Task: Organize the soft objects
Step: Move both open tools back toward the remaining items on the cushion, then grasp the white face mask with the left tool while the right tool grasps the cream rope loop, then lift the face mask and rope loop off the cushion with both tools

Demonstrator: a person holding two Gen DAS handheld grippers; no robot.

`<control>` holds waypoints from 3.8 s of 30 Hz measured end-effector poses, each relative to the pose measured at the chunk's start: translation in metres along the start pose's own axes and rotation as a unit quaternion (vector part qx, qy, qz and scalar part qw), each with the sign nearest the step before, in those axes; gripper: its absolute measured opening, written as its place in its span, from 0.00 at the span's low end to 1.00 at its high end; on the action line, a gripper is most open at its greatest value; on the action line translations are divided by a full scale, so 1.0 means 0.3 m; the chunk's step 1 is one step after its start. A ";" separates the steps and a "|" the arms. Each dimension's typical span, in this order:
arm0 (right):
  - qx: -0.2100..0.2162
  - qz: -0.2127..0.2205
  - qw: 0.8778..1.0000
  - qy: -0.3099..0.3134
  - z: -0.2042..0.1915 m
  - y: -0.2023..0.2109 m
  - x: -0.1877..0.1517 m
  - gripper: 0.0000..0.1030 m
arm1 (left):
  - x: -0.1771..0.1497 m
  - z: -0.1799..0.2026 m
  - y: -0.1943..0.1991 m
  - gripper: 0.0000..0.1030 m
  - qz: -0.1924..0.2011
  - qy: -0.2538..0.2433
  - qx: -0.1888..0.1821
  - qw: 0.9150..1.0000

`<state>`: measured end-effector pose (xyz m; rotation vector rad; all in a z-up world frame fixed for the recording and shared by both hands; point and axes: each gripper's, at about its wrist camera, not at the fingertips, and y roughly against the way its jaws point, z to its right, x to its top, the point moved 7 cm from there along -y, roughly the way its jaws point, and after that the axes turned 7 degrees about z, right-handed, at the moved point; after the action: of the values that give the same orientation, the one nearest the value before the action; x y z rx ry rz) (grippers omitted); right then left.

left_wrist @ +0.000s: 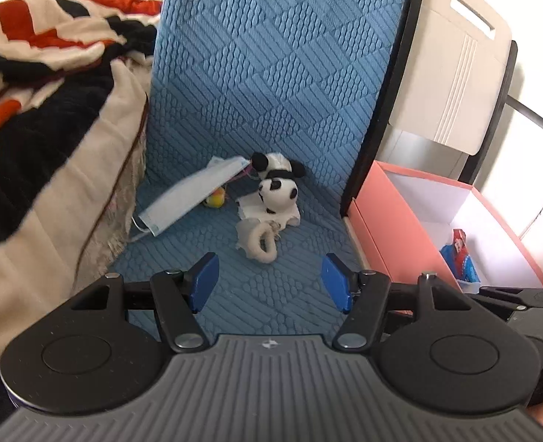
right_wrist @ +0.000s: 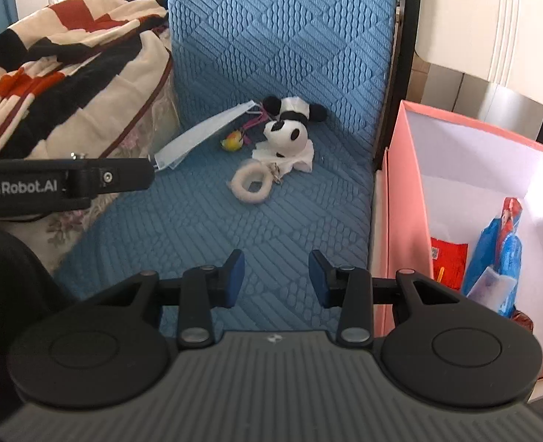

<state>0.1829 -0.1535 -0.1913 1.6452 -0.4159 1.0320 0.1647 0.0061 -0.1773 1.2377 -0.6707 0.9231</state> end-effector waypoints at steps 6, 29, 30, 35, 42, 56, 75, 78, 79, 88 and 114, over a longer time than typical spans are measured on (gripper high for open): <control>-0.004 0.007 1.000 0.000 0.003 -0.026 -0.016 0.40 | -0.010 -0.011 -0.041 0.66 -0.001 -0.005 0.007 1.000; 0.034 0.017 0.999 -0.001 -0.039 -0.173 -0.008 0.40 | -0.008 -0.015 -0.298 0.66 -0.038 -0.028 0.003 0.999; 0.036 0.017 0.999 -0.002 -0.039 -0.182 -0.002 0.40 | 0.000 -0.023 -0.307 0.66 -0.038 -0.025 0.004 0.999; 0.042 0.017 0.999 -0.002 -0.043 -0.233 0.019 0.40 | 0.027 -0.071 -0.379 0.66 -0.052 -0.015 0.023 0.998; 0.056 0.003 0.998 -0.009 -0.060 -0.333 0.052 0.40 | 0.060 -0.132 -0.483 0.66 -0.078 -0.029 0.055 0.995; 0.077 -0.029 0.996 -0.039 -0.056 -0.540 0.122 0.40 | 0.129 -0.254 -0.653 0.74 -0.096 -0.052 0.089 0.990; 0.083 -0.065 0.994 0.004 -0.093 -0.663 0.097 0.15 | 0.116 -0.279 -0.849 0.76 -0.113 -0.158 0.129 0.972; 0.086 -0.068 0.994 0.011 -0.092 -0.653 0.090 0.13 | 0.116 -0.294 -0.888 0.75 -0.120 -0.181 0.148 0.965; 0.087 -0.068 0.994 0.009 -0.090 -0.651 0.088 0.13 | 0.114 -0.301 -0.899 0.75 -0.123 -0.184 0.150 0.964; 0.073 -0.057 0.996 -0.011 -0.037 -0.618 0.100 0.12 | 0.094 -0.328 -0.982 0.38 -0.142 -0.208 0.171 0.953; 0.035 -0.021 0.997 -0.069 0.036 -0.452 0.112 0.12 | 0.117 -0.232 -0.683 0.07 -0.115 -0.018 0.081 0.990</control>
<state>0.3037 -0.1091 -0.2468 1.7864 -0.4378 0.9139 0.3566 0.0683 -0.2631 1.4463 -0.4760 0.7751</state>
